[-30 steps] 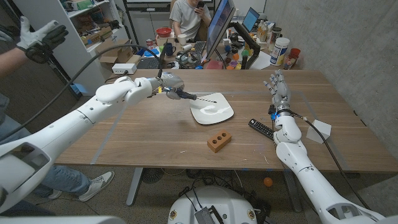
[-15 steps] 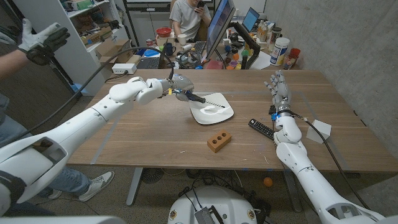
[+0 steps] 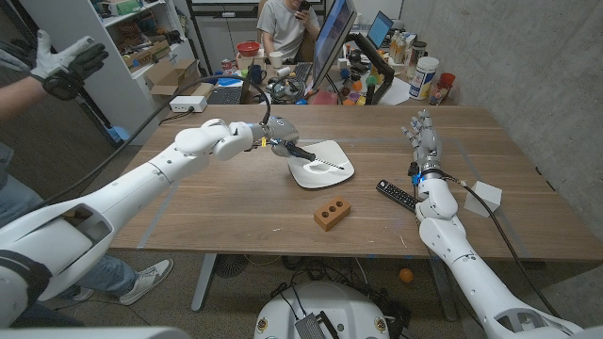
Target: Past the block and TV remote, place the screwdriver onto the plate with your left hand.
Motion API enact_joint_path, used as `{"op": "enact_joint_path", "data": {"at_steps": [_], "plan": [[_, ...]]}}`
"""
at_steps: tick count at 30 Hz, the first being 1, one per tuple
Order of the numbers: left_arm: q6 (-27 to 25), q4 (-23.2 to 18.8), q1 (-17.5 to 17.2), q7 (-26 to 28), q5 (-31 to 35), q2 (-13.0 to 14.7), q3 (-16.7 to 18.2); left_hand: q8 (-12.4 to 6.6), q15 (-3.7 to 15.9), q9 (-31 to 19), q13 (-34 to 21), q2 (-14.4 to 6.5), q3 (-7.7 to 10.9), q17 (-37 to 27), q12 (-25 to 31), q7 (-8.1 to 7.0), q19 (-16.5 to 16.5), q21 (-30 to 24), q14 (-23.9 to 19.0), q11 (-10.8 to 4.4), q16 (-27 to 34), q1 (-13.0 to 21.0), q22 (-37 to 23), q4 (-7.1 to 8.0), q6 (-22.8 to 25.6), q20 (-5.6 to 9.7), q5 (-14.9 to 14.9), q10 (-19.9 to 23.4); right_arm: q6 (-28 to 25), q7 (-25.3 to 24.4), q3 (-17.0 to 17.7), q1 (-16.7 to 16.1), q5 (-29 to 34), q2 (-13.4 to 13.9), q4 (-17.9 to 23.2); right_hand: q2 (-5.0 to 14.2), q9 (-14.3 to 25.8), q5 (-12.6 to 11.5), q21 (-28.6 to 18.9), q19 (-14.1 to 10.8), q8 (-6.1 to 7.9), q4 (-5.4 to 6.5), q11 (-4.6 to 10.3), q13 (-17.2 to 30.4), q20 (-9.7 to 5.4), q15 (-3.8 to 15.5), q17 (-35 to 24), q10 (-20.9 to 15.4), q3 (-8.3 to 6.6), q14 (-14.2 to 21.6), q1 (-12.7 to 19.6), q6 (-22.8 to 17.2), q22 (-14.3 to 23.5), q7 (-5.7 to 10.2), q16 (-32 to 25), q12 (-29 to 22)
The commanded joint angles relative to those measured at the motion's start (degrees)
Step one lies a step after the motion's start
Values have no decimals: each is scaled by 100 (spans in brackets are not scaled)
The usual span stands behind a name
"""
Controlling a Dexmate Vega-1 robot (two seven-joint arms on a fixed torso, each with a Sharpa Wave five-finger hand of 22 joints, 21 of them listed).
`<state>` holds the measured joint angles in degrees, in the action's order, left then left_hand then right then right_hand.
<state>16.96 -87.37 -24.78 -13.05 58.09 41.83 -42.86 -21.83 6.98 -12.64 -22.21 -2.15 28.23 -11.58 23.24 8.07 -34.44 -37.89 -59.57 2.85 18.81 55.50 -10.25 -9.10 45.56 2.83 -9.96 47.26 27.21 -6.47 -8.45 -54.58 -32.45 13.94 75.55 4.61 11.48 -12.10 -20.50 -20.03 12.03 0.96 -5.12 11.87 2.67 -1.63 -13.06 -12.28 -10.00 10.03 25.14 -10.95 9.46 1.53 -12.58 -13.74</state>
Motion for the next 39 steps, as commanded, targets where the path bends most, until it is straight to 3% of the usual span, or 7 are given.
{"op": "enact_joint_path", "data": {"at_steps": [1,17,19,22,25,28,39], "plan": [[-97,458,108,312,124,-265,-221,-241,267,-8,-20,-427,20,-21,-25,-915,23,-2,252,-1095,-7,318,-15,47,1182,3,-37,1120,46,31,11,59,23,6,-99,10,-2,-44,14,-39,-15,-40,11,7,-17,0,0,-52,-4,33,-51,-55,29,17,-5,41],[-153,957,177,836,103,-464,-503,-238,268,9,-26,-420,-10,-30,-86,-946,53,2,325,-1129,-37,304,-17,46,1160,10,-38,1102,41,66,35,60,-6,23,-203,8,-1,-47,54,-59,-15,-49,10,9,-23,0,5,-56,-1,33,-64,-65,29,15,-2,56],[-146,978,195,826,100,-465,-533,-186,221,18,-25,-421,-34,-49,-167,-1010,136,24,451,-1135,-74,303,-23,44,1025,-64,-43,978,41,79,39,57,-15,25,-216,8,-1,-48,60,-62,-14,-51,12,9,-21,0,6,-58,0,29,-65,-69,30,15,-1,58],[-171,962,219,691,73,-470,-561,-26,43,40,-10,-362,-187,-66,-450,-1091,496,124,1051,-1074,-293,118,-49,118,644,-264,-49,531,54,94,43,58,-25,18,-235,9,-1,-48,68,-63,-15,-52,9,10,-21,0,6,-61,-1,32,-68,-68,30,12,-1,60],[-195,937,277,391,26,-485,-597,125,-307,49,-36,-336,-302,-43,-743,-1180,1355,441,2345,-1063,-738,67,-50,79,311,-618,-33,97,68,110,47,63,-34,12,-259,12,-1,-49,78,-69,-16,-53,23,10,-17,3,7,-63,-1,35,-71,-69,30,14,-2,63],[-250,883,277,294,52,-468,-613,244,-391,59,-39,-238,-405,13,-1013,-1148,2034,772,2939,-1002,-841,-65,-11,89,78,-781,-3,-392,108,121,52,72,-29,3,-292,9,-1,-49,85,-75,-11,-56,18,11,-17,0,8,-79,0,50,-73,-82,30,14,-7,60],[-465,656,164,229,118,-368,-554,550,-621,80,-5,-71,-529,66,-1255,-1060,2393,1088,3551,-801,-839,-428,4,166,-451,-961,-51,-1194,121,169,64,94,-53,12,-289,-14,-1,-50,105,-91,-6,-66,5,12,-13,2,12,-90,12,56,-83,-102,31,16,-7,64]]}}
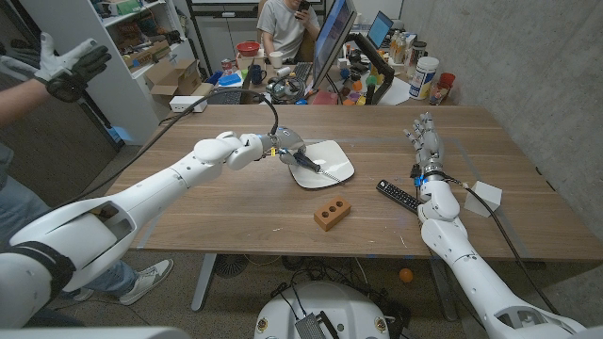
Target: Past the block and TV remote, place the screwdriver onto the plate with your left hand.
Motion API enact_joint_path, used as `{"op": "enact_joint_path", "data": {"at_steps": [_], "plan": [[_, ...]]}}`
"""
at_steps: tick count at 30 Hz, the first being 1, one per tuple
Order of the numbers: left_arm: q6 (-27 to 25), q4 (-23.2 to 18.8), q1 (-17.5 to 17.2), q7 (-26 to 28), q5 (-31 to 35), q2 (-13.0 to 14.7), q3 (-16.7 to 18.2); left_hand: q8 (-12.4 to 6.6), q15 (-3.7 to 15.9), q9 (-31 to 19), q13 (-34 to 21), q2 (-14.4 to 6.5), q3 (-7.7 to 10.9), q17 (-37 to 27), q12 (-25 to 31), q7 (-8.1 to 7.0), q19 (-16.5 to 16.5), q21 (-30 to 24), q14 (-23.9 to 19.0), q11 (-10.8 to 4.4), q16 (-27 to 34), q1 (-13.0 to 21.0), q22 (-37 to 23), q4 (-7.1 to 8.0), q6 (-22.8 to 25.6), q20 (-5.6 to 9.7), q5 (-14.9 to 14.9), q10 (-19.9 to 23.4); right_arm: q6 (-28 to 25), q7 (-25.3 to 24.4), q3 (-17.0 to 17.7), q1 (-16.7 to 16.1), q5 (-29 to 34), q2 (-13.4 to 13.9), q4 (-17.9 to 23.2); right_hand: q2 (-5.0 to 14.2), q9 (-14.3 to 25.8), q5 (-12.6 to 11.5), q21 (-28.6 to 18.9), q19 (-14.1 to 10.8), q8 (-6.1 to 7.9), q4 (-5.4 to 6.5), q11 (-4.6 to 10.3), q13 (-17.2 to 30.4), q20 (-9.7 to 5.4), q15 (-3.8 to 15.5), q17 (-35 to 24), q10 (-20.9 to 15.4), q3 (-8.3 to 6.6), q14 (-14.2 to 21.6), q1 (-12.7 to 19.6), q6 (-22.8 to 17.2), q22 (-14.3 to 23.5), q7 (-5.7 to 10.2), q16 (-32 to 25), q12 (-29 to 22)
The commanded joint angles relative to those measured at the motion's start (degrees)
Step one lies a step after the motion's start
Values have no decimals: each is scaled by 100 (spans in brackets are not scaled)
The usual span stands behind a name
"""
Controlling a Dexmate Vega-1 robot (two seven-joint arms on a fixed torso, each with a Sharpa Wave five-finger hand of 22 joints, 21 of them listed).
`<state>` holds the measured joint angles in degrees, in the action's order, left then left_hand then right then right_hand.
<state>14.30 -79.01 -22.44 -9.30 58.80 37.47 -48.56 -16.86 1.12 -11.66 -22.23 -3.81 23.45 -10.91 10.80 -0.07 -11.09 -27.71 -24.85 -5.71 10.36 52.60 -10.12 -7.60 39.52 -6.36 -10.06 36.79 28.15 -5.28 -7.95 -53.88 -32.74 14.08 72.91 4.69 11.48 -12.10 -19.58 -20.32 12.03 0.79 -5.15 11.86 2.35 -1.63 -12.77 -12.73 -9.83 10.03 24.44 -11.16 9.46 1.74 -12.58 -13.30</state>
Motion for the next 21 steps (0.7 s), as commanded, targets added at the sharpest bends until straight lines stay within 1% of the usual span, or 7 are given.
{"op": "enact_joint_path", "data": {"at_steps": [1,4,6,10,12,13,21], "plan": [[-222,-203,-81,-145,52,76,28,108,-61,-16,5,115,-64,0,-27,-215,70,96,123,85,9,-179,-10,19,51,-53,-47,-263,26,52,12,25,-26,-5,-23,-25,-1,-50,15,-62,-6,-50,8,13,19,-2,-16,-49,-4,59,-14,-81,31,-4,-7,20],[-297,-285,-140,-105,42,109,83,244,-162,-14,36,159,-98,0,-37,-172,113,167,272,156,7,-291,-13,38,-197,-137,-66,-511,21,59,5,23,-26,-6,-12,-28,-1,-51,20,-64,-7,-52,9,13,21,2,-15,-47,-2,60,-16,-82,31,-2,-7,23],[-380,-370,-198,-91,30,136,135,308,-179,-14,51,166,-106,-1,-36,-167,123,194,299,205,17,-330,-15,44,-320,-163,-76,-606,10,50,-1,15,-16,-2,13,-30,-1,-52,24,-66,-7,-52,7,13,21,0,-15,-52,-1,60,-18,-82,31,-6,-7,22],[-490,-519,-302,-74,-33,203,241,406,-223,-17,75,189,-142,-4,-30,-206,131,236,349,230,30,-438,-18,75,-516,-186,-80,-756,-28,31,-13,-20,0,20,114,-33,-1,-53,34,-68,-3,-55,10,14,22,-1,-14,-54,1,62,-22,-94,31,3,-7,25],[-550,-603,-355,-78,-52,244,292,415,-230,-18,80,191,-152,-6,-33,-198,143,250,372,238,28,-467,-19,85,-530,-201,-80,-805,-56,11,-20,-46,15,39,185,-34,-1,-54,39,-71,-6,-56,10,14,22,2,-13,-53,2,59,-25,-88,31,-1,-5,27],[-582,-648,-380,-97,-58,264,315,430,-235,-18,88,192,-159,-8,-34,-203,148,263,390,283,31,-496,-20,93,-559,-219,-83,-857,-62,7,-22,-58,18,44,216,-34,-1,-55,41,-74,-8,-56,10,14,20,2,-13,-52,3,59,-26,-84,32,-4,-5,29],[-774,-949,-604,-17,-76,420,498,466,-287,-19,109,230,-194,-9,-27,-143,188,311,469,317,25,-577,-22,106,-626,-263,-90,-974,-124,-91,-46,-167,80,85,458,-36,-1,-58,61,-78,-12,-60,9,15,28,1,-12,-58,6,63,-34,-81,32,-4,-5,33]]}}
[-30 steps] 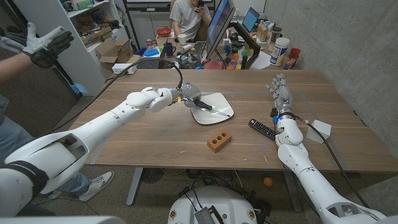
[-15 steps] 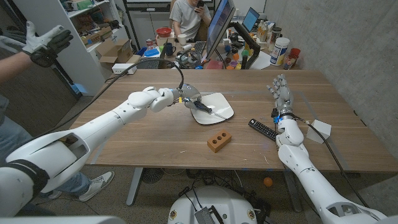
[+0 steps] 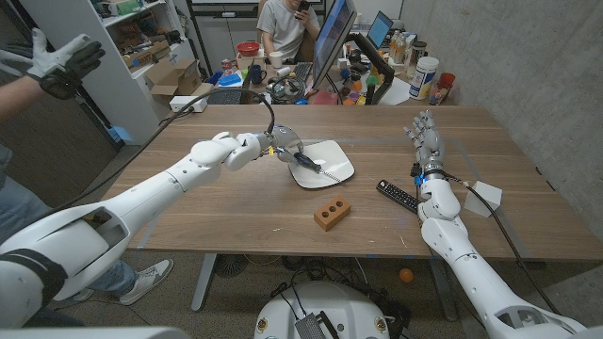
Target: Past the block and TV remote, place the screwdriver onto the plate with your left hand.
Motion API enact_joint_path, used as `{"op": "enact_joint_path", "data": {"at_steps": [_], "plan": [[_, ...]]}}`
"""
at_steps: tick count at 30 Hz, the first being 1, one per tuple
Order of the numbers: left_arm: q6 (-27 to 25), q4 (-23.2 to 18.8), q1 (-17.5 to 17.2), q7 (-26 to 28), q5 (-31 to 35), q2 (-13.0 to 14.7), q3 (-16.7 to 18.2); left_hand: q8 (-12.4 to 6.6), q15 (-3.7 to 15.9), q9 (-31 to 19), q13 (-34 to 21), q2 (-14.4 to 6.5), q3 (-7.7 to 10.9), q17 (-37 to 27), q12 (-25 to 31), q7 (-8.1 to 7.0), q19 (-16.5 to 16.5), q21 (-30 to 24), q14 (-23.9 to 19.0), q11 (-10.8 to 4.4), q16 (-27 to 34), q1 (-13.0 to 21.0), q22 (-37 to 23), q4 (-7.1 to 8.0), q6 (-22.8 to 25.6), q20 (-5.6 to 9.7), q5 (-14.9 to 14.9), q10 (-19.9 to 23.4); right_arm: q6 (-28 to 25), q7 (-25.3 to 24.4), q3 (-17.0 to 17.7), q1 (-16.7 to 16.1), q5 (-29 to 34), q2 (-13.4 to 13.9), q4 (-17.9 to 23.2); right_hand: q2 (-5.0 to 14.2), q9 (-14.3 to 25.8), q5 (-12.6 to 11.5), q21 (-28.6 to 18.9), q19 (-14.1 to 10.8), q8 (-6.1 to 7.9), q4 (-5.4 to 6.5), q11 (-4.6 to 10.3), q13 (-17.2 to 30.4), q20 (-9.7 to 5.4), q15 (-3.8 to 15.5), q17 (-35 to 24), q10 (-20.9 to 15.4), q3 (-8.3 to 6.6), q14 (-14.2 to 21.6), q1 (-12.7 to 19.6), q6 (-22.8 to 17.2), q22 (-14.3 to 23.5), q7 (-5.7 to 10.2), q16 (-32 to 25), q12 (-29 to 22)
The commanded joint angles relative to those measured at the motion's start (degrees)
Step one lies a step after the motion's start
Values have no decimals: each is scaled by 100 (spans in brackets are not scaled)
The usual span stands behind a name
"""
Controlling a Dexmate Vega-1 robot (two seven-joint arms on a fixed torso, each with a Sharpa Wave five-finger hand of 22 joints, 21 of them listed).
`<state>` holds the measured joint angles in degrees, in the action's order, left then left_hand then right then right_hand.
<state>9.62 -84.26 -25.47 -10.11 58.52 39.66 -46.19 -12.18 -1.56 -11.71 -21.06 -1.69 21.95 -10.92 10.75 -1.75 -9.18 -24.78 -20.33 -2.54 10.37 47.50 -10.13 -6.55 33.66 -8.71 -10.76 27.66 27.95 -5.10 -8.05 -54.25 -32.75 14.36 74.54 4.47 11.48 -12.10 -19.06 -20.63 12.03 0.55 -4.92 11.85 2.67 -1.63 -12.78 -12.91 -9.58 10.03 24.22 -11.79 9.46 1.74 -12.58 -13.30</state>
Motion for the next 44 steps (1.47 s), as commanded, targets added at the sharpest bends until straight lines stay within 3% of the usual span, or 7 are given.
{"op": "enact_joint_path", "data": {"at_steps": [1,15,20,21,25,33,44], "plan": [[-347,-468,-349,106,-77,216,306,2,-25,-14,-6,21,-48,-8,-22,29,3,23,20,-4,26,-75,-21,3,-45,-35,-21,-74,-118,-124,-42,-149,94,66,335,-14,-1,-58,10,-50,-11,-36,-14,15,-4,2,-11,-39,-18,61,-12,-21,32,-5,-4,34],[-774,-1350,-1289,820,-1481,493,1403,82,-60,-16,29,23,-101,-19,30,89,3,76,21,87,66,-250,-25,66,-244,-62,-28,-140,-314,-488,-130,-517,370,206,1147,-14,-1,-64,41,-65,-16,-45,-16,17,1,3,-7,-47,-17,62,-19,-15,33,-3,-1,42],[-779,-1726,-1710,876,-2478,638,1971,106,-62,-18,41,-10,-116,-29,50,119,-4,91,-18,106,93,-331,-28,109,-316,-66,-25,-143,-434,-697,-173,-719,542,282,1575,-13,-1,-66,51,-69,-15,-46,-5,17,0,0,-7,-53,-16,61,-24,-20,33,4,-1,43],[-787,-1731,-1708,875,-2502,646,1965,105,-65,-19,45,-41,-118,-35,73,113,-5,96,-33,97,104,-368,-30,136,-322,-65,-21,-101,-446,-707,-175,-722,543,286,1583,-13,-1,-66,54,-70,-16,-46,-4,17,0,5,-7,-49,-16,61,-25,-19,33,0,0,45],[-778,-1939,-1984,839,-3569,660,2473,89,-32,-24,74,-198,-152,-60,175,110,25,147,-138,72,164,-622,-38,300,-331,-34,13,109,-744,-889,-168,-837,631,407,1967,-12,-1,-68,64,-70,-14,-49,-8,17,3,4,-6,-54,-16,61,-27,-25,33,-4,0,46],[-252,-1767,-2083,944,-4822,726,2960,95,-105,-24,102,-301,-190,-70,185,168,92,208,-145,206,170,-839,-43,427,-374,-63,49,121,-931,-1223,-250,-958,973,454,2421,-15,-1,-70,83,-76,-18,-52,-8,18,0,1,-5,-56,-13,66,-34,-22,34,3,0,51],[273,-1557,-2149,1185,-5123,890,3071,79,-154,-19,121,-327,-216,-69,176,208,105,236,-150,258,169,-954,-47,476,-346,-121,57,87,-931,-1467,-433,-983,1258,371,2579,-22,-1,-73,109,-83,-18,-54,-13,19,5,-5,-4,-60,-5,71,-50,-27,34,-1,0,57]]}}
